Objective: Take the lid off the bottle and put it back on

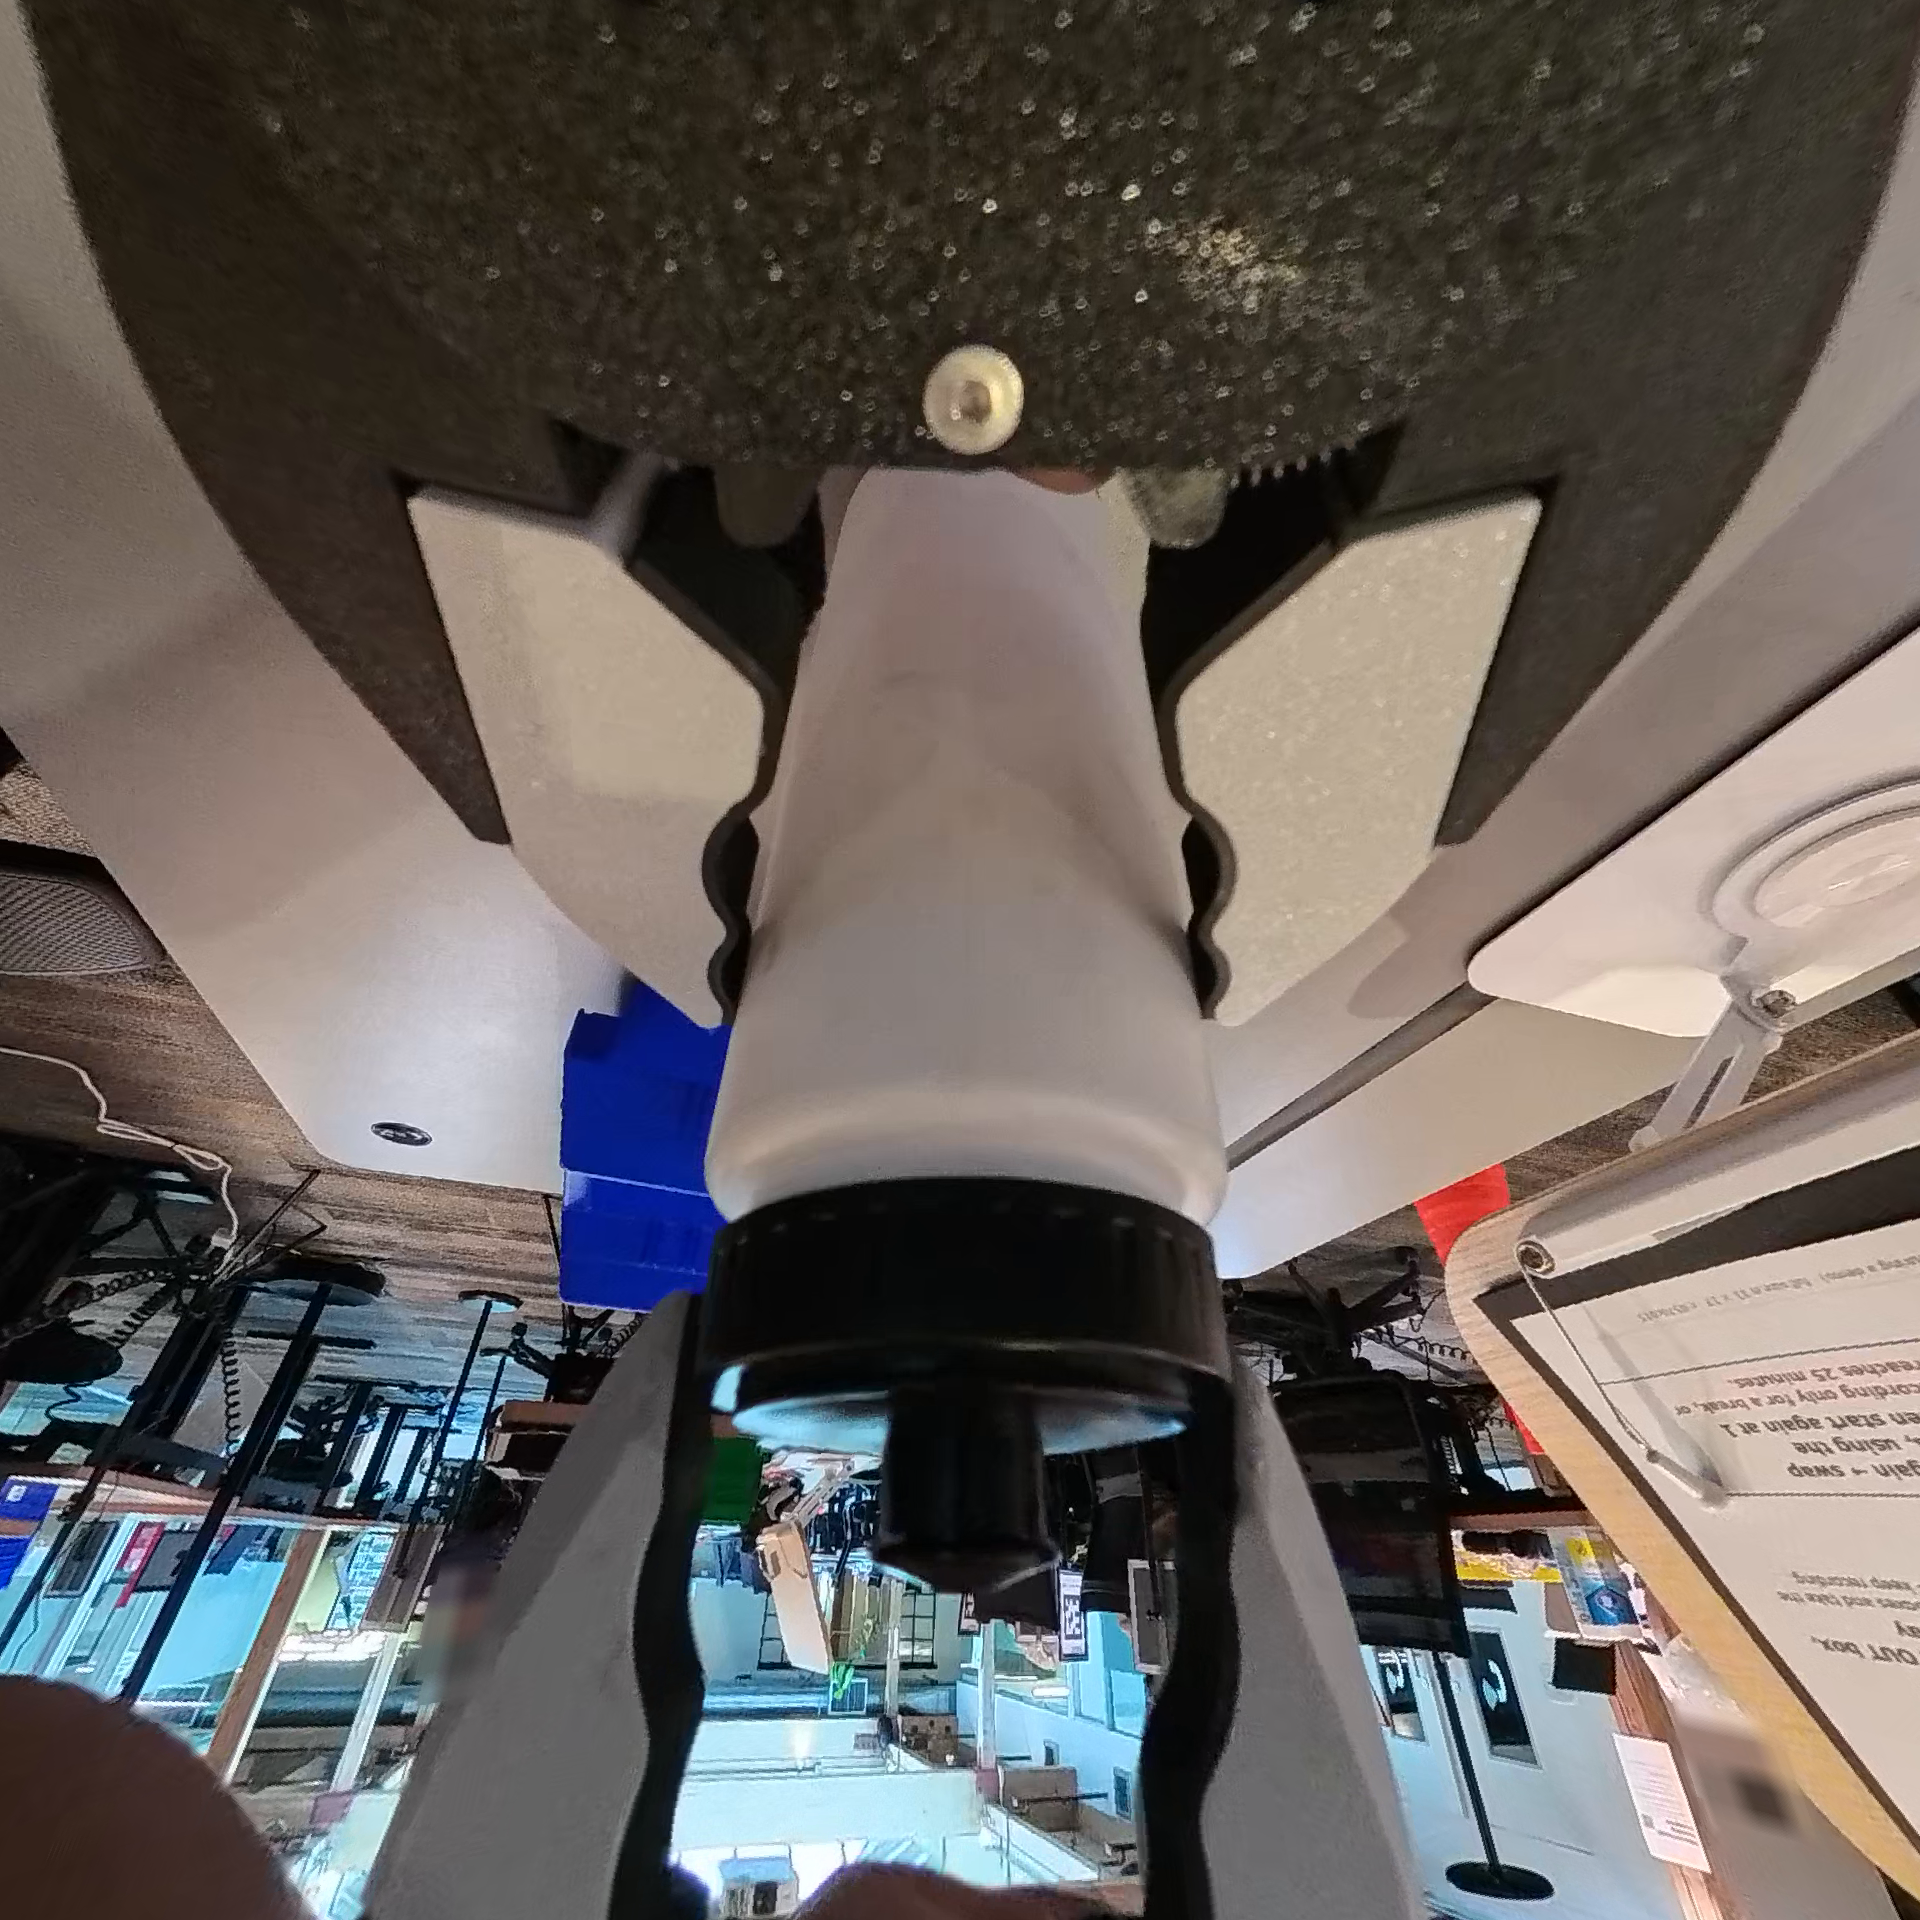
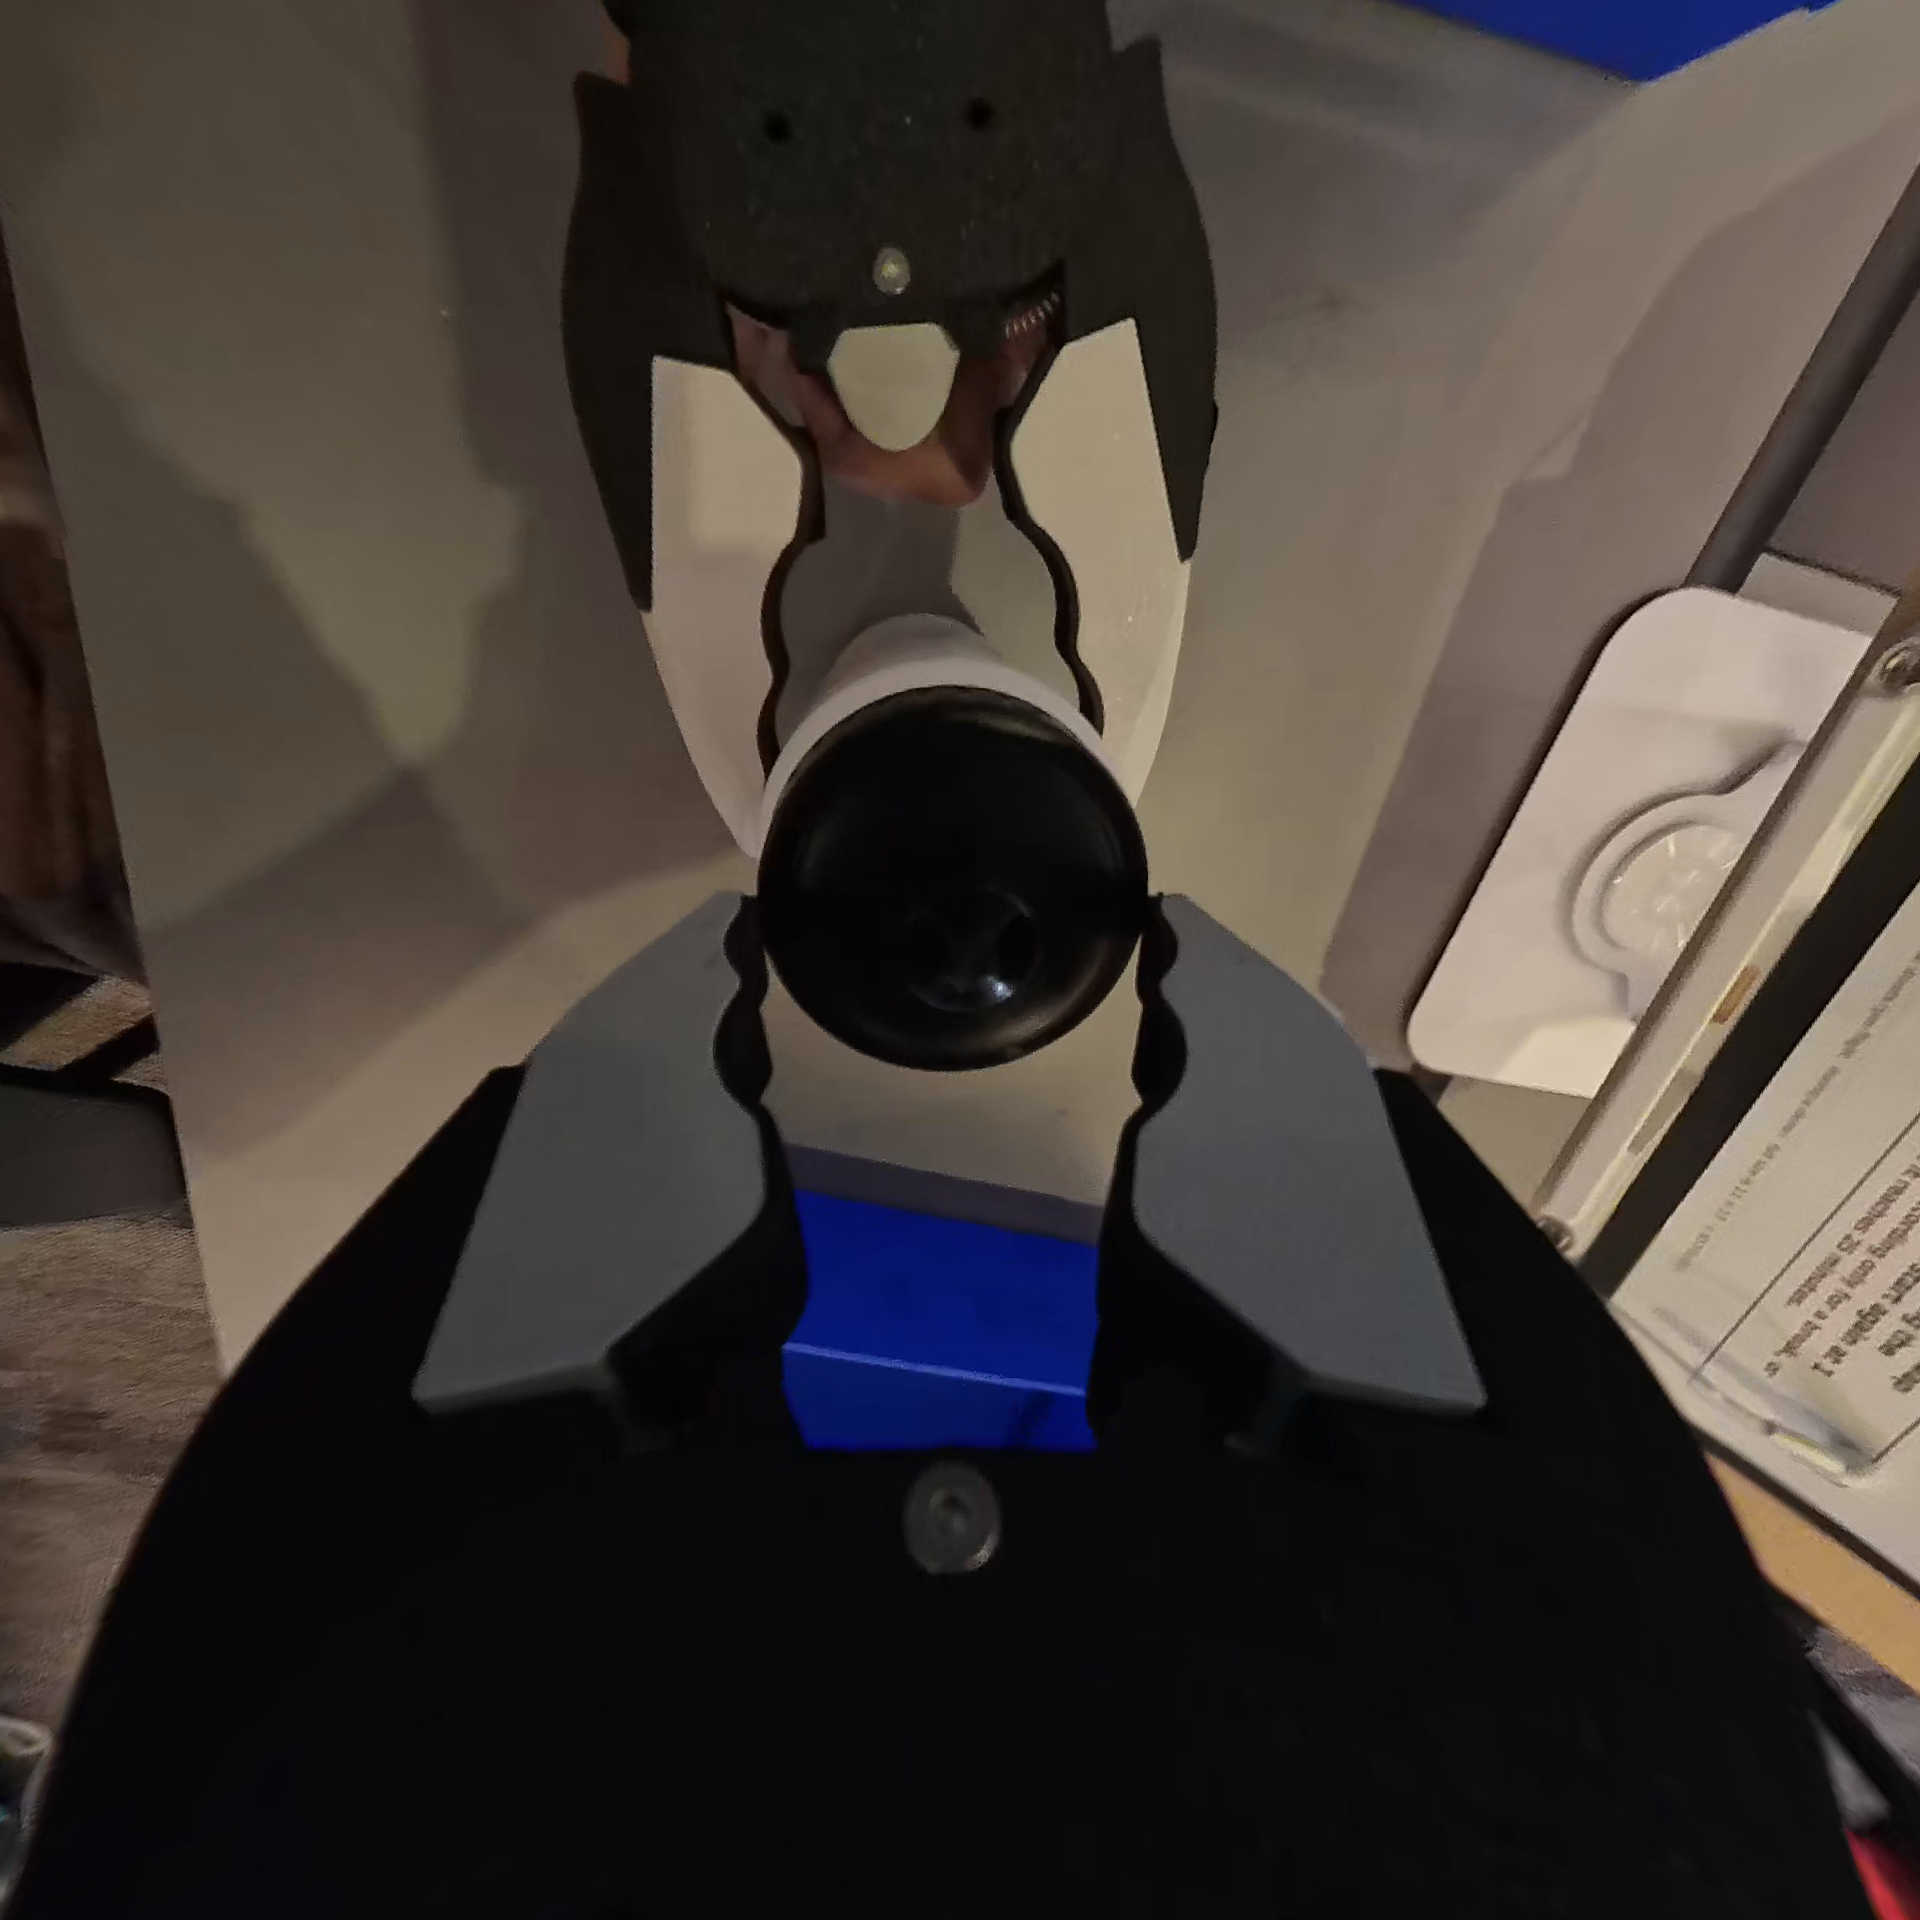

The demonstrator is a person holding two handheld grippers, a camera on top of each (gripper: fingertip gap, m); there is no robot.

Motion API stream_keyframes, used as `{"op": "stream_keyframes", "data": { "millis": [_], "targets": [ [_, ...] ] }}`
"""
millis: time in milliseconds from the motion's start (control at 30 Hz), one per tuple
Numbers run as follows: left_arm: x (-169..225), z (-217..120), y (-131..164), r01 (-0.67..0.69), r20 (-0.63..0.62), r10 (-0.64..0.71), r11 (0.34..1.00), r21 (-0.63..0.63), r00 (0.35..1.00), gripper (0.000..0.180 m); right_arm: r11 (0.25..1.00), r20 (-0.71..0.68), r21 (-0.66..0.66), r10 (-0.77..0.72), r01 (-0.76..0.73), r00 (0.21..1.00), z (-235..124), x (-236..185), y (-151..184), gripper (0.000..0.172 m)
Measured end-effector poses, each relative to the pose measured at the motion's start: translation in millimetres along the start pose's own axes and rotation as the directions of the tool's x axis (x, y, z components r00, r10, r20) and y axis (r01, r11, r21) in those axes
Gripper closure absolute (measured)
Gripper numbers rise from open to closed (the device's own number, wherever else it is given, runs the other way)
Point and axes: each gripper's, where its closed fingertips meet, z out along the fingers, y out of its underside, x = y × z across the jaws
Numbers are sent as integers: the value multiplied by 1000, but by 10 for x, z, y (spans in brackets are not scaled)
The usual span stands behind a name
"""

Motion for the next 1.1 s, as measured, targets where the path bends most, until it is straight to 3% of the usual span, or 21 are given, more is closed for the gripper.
{"op": "stream_keyframes", "data": {
  "millis": [233, 400, 500, 633, 733, 833, 867, 1000, 1100],
  "targets": [
    [4, 0, 4, -3, 0, 3, 1000, -1, 1000, 100, 949, -48, -114, 291, -294, 956, -2, -29, 18, 103],
    [-15, -1, 2, 6, 8, -6, 1000, 1, 1000, 100, 815, -98, -152, 550, -559, 829, 1, -31, 16, 103],
    [-26, -12, 0, 14, 0, -14, 1000, 4, 1000, 100, 767, -111, -116, 621, -631, 776, 2, -10, -12, 103],
    [10, 7, 8, -10, 0, 10, 1000, -6, 1000, 100, 855, -79, -138, 493, -499, 866, -18, -44, 29, 102],
    [10, 7, 10, -9, -1, 9, 1000, -9, 1000, 100, 968, -46, -111, 223, -227, 974, -73, -83, 66, 72],
    [9, 7, 11, -8, -1, 8, 1000, -7, 1000, 100, 998, -43, -51, -24, 22, 999, -110, -101, 115, 96],
    [8, 7, 12, -8, -1, 8, 1000, -7, 1000, 100, 998, -54, -20, -56, 55, 997, -115, -67, 101, 97],
    [7, 8, 14, -6, -3, 6, 1000, -6, 1000, 100, 992, 21, 72, -107, 105, 994, -118, -64, 18, 99],
    [8, 9, 15, -5, -3, 5, 1000, -5, 1000, 100, 989, 18, 65, -135, 134, 991, -53, -15, -30, 100]
  ]
}}
